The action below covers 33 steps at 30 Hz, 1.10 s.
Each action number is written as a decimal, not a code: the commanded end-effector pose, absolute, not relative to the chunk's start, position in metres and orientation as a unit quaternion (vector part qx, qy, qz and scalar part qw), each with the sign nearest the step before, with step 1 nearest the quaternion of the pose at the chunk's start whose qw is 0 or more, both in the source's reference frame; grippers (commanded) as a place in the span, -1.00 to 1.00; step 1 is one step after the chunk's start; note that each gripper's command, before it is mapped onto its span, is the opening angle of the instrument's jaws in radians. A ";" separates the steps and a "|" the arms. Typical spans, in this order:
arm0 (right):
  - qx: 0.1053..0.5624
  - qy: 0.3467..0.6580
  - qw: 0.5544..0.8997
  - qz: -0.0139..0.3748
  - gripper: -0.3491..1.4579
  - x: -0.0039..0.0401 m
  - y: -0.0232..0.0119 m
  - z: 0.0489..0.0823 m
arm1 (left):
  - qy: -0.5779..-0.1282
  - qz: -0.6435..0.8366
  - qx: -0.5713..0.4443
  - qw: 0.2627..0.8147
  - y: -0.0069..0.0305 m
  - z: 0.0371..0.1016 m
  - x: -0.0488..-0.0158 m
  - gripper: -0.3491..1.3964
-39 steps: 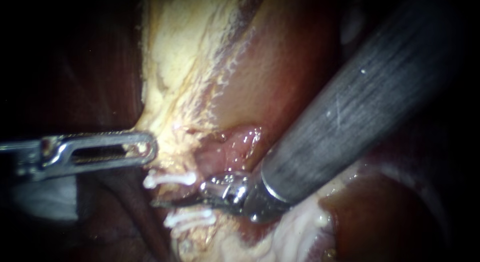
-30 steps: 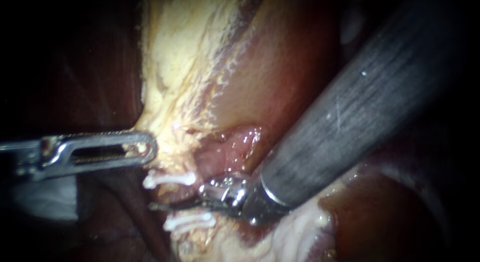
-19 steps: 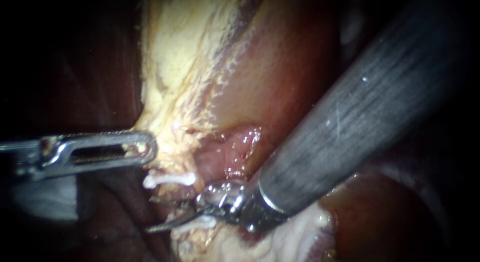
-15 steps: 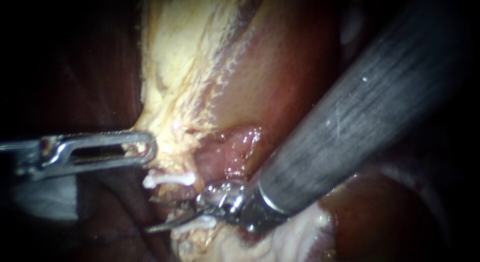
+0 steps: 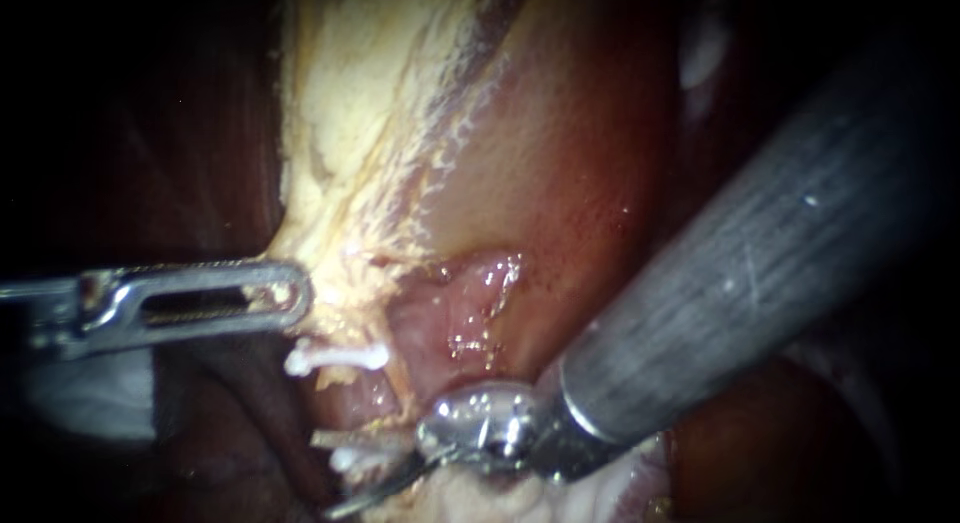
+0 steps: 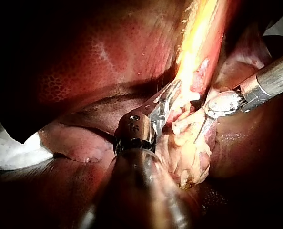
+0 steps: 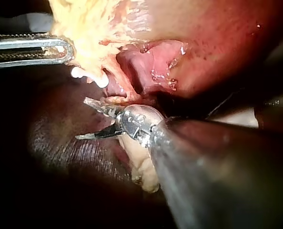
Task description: Go back from the cut left tube
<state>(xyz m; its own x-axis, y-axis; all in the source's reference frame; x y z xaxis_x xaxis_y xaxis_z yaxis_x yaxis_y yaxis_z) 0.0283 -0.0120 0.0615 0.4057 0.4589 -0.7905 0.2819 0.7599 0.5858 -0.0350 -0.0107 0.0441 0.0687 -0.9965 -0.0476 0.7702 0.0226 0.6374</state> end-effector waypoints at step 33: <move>0.158 0.570 0.804 0.056 0.97 0.0078 0.0014 0.0534 | -0.217 -0.648 0.260 0.682 -0.0121 0.0461 -0.0368 -1.00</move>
<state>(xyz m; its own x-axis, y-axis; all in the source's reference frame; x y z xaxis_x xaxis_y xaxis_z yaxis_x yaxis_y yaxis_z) 0.0078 0.0014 0.0533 0.3442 0.2693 -0.8995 0.0923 0.9437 0.3178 -0.0372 -0.0124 0.0464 0.0644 -0.9971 -0.0408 0.7705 0.0237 0.6370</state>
